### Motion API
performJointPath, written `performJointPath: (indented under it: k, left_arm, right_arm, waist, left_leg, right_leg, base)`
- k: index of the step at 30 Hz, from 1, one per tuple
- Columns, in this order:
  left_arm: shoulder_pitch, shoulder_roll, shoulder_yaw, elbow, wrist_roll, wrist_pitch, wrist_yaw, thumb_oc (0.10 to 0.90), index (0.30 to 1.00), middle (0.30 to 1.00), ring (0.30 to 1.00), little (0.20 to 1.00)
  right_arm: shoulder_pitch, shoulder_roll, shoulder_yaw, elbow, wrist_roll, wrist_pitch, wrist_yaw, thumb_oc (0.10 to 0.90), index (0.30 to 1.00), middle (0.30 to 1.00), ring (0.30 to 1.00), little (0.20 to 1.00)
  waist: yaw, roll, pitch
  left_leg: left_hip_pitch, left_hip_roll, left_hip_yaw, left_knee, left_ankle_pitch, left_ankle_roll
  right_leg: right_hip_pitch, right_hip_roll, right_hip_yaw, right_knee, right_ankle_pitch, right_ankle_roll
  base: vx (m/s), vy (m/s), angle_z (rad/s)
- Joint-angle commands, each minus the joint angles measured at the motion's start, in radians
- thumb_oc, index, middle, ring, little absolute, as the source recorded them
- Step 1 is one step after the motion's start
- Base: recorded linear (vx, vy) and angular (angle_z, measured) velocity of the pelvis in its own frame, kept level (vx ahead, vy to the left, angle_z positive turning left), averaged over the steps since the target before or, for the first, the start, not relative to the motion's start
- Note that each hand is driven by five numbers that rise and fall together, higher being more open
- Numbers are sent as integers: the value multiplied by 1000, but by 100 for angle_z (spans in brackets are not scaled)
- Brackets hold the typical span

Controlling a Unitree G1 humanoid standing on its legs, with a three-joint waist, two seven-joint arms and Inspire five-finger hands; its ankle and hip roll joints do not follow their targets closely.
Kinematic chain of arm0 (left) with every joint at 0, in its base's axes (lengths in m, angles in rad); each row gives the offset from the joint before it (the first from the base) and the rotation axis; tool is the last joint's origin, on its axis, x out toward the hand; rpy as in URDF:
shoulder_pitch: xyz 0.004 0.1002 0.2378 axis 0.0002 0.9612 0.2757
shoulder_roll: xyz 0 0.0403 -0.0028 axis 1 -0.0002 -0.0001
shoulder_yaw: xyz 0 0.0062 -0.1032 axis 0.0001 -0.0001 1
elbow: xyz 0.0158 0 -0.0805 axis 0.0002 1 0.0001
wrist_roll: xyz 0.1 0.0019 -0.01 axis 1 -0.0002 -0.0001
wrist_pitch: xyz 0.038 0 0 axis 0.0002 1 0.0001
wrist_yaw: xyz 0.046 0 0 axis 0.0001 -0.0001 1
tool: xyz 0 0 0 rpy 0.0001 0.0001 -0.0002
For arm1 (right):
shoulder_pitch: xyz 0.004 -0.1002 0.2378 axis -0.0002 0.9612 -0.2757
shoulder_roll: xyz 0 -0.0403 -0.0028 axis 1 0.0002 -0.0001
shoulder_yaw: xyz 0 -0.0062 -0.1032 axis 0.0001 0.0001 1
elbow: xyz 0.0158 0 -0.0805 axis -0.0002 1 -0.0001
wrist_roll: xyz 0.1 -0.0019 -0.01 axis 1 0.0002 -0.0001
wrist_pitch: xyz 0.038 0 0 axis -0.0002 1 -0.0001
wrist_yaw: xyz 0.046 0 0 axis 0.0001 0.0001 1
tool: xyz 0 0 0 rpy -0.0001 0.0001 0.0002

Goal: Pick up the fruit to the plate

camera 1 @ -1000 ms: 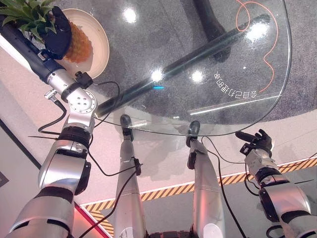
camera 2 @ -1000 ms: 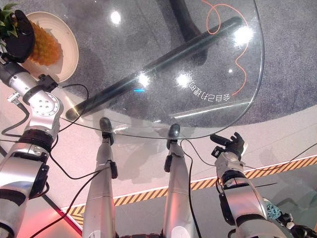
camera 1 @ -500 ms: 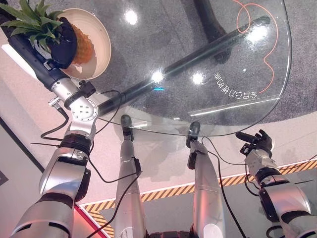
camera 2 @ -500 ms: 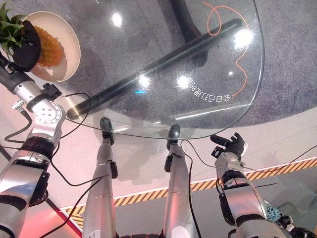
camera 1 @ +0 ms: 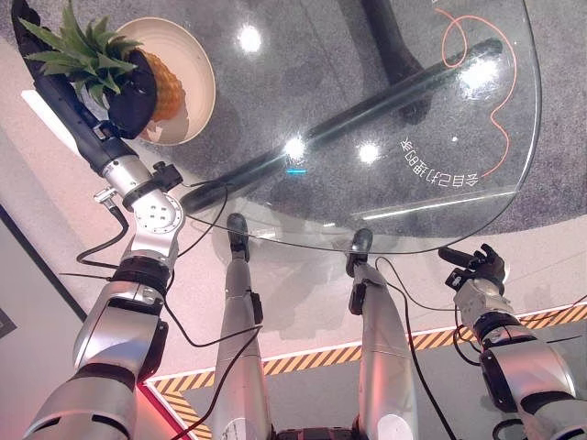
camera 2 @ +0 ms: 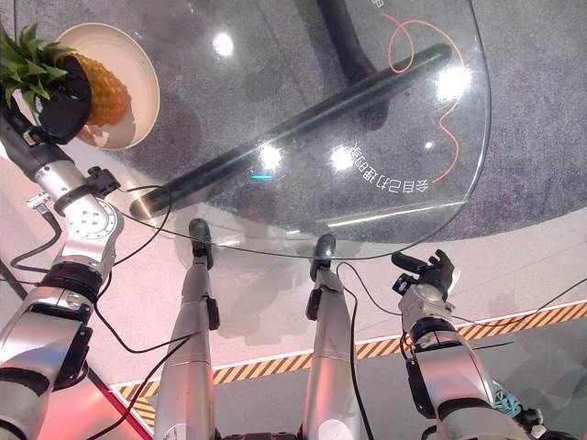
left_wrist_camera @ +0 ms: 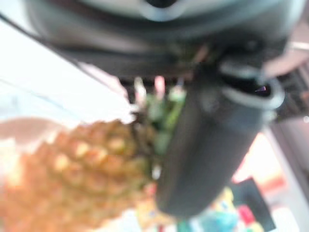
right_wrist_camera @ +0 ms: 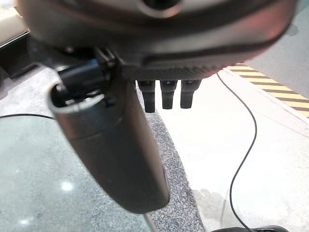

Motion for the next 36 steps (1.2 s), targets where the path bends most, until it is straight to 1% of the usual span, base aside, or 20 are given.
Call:
performJointPath:
  k: [1, 4, 5, 6, 7, 8, 12, 20, 23, 25, 26, 30, 33, 36]
  left_arm:
    - [-58, 38, 53, -53, 13, -97, -6, 800, 900, 900, 900, 900]
    - [-43, 34, 55, -56, 10, -100, -36, 800, 900, 900, 900, 900]
    - [-27, 32, 52, -61, 17, -102, -46, 800, 900, 900, 900, 900]
    - [-30, 32, 53, -61, 17, -102, -46, 800, 900, 900, 900, 900]
    - [-15, 30, 47, -69, 21, -100, -53, 800, 900, 900, 900, 900]
    - [-17, 30, 47, -71, 21, -100, -54, 800, 900, 900, 900, 900]
    - [7, 23, 45, -77, 16, -102, -73, 800, 900, 900, 900, 900]
    - [48, 13, 46, -98, -1, -105, -93, 800, 900, 900, 900, 900]
    - [65, 7, 48, -105, -3, -106, -99, 800, 900, 900, 900, 900]
    - [73, 2, 48, -111, -7, -106, -108, 800, 900, 900, 900, 900]
    - [77, 0, 48, -111, -7, -107, -108, 800, 900, 900, 900, 900]
    - [98, -6, 52, -125, -7, -110, -119, 800, 900, 900, 900, 900]
    - [108, -12, 53, -134, -1, -114, -123, 800, 900, 900, 900, 900]
    - [117, -14, 51, -144, -1, -115, -126, 800, 900, 900, 900, 900]
  right_arm:
    - [43, -30, -29, 19, 7, -43, -40, 800, 900, 900, 900, 900]
    - [45, -27, -34, 20, 4, -46, -43, 800, 900, 900, 900, 900]
    - [50, -28, -34, 20, 5, -45, -44, 800, 900, 900, 900, 900]
    - [48, -29, -35, 19, 5, -44, -44, 800, 900, 900, 900, 900]
    - [51, -31, -36, 19, 6, -42, -45, 800, 900, 900, 900, 900]
    - [49, -32, -37, 18, 6, -41, -45, 800, 900, 900, 900, 900]
    - [54, -37, -46, 22, 3, -45, -36, 800, 900, 900, 900, 900]
    - [58, -46, -56, 24, 1, -44, -36, 800, 900, 900, 900, 900]
    - [64, -47, -59, 25, 0, -45, -37, 800, 900, 900, 900, 900]
    - [62, -49, -63, 25, -1, -46, -38, 800, 900, 900, 900, 900]
    - [64, -49, -61, 25, -1, -46, -38, 800, 900, 900, 900, 900]
    - [69, -51, -67, 23, -3, -46, -38, 800, 900, 900, 900, 900]
    - [68, -53, -71, 22, -5, -44, -40, 800, 900, 900, 900, 900]
    - [71, -56, -71, 22, -4, -45, -40, 800, 900, 900, 900, 900]
  waist:
    - [37, -43, -24]
    - [41, -40, -24]
    - [46, -37, -24]
    - [45, -37, -24]
    - [49, -35, -24]
    - [48, -35, -24]
    - [53, -29, -24]
    - [60, -16, -24]
    - [63, -12, -24]
    - [64, -8, -24]
    - [65, -7, -24]
    - [69, -3, -24]
    - [70, 1, -24]
    - [72, 5, -24]
  left_leg:
    - [1, -12, -34, 162, -186, -18]
    - [11, -17, -33, 158, -186, -16]
    - [21, -15, -32, 163, -198, -17]
    - [15, -17, -33, 161, -190, -16]
    - [23, -15, -31, 166, -200, -17]
    - [17, -17, -31, 164, -192, -15]
    - [19, -17, -31, 171, -197, -14]
    - [26, -22, -29, 162, -195, -13]
    - [33, -22, -29, 165, -204, -13]
    - [28, -26, -31, 160, -195, -11]
    - [34, -25, -30, 163, -203, -12]
    - [33, -26, -32, 164, -204, -13]
    - [30, -29, -31, 158, -195, -11]
    - [35, -29, -31, 159, -202, -11]
  right_leg:
    - [108, 4, -36, -211, 124, 11]
    - [118, 1, -38, -215, 125, 12]
    - [128, -1, -41, -209, 115, 13]
    - [123, -2, -41, -212, 122, 13]
    - [131, -5, -45, -205, 113, 14]
    - [126, -7, -45, -208, 120, 14]
    - [127, -13, -49, -199, 114, 14]
    - [132, -19, -53, -202, 112, 15]
    - [137, -19, -53, -195, 103, 15]
    - [131, -22, -56, -199, 111, 14]
    - [136, -21, -55, -195, 104, 15]
    - [135, -25, -57, -192, 103, 15]
    - [130, -28, -58, -195, 110, 15]
    - [133, -28, -57, -190, 102, 15]
  base:
    - [3, 1, 4]
    - [0, 0, 0]
    - [0, 0, 0]
    - [0, 0, 0]
    - [0, 0, 0]
    - [9, -4, 3]
    - [0, 0, 0]
    - [0, 0, 0]
    - [0, 0, 0]
    - [0, 0, 0]
    - [0, 0, 0]
    - [0, 0, 0]
    - [0, 0, 0]
    - [4, 2, 1]
